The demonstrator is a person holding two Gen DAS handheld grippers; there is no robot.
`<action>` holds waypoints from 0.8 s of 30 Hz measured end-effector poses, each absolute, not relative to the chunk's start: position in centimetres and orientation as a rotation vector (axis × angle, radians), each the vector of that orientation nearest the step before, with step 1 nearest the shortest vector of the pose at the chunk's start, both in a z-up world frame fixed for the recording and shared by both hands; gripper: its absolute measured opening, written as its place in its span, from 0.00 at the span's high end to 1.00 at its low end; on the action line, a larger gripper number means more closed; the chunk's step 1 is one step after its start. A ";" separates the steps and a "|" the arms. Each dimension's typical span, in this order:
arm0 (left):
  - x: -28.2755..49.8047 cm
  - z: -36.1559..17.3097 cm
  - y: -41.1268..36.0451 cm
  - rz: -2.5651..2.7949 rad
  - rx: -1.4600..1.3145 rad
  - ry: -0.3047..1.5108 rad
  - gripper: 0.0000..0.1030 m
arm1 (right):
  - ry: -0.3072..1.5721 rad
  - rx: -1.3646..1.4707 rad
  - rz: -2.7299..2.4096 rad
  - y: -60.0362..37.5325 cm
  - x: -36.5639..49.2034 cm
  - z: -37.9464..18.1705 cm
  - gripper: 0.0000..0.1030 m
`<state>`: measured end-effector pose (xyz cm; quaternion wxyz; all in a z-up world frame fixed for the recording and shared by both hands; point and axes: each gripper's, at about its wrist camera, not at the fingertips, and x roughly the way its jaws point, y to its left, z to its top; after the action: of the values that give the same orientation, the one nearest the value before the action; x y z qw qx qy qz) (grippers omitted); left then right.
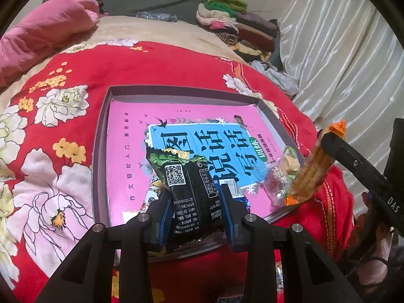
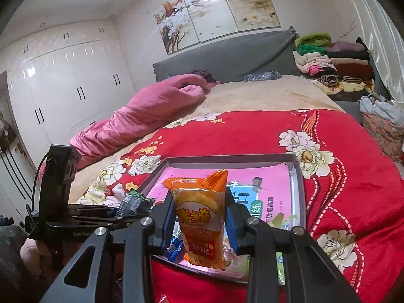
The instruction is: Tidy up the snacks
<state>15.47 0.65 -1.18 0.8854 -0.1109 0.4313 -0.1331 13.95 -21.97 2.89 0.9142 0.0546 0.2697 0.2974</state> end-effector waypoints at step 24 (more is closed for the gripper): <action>15.9 -2.8 0.5 -0.274 -0.212 0.929 0.65 | 0.611 0.103 0.640 -20.6 14.8 1.5 0.66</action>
<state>15.87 0.55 -2.77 0.8796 -0.1018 0.4456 -0.1316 14.76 -20.57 1.54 0.9025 0.0501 0.2954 0.3096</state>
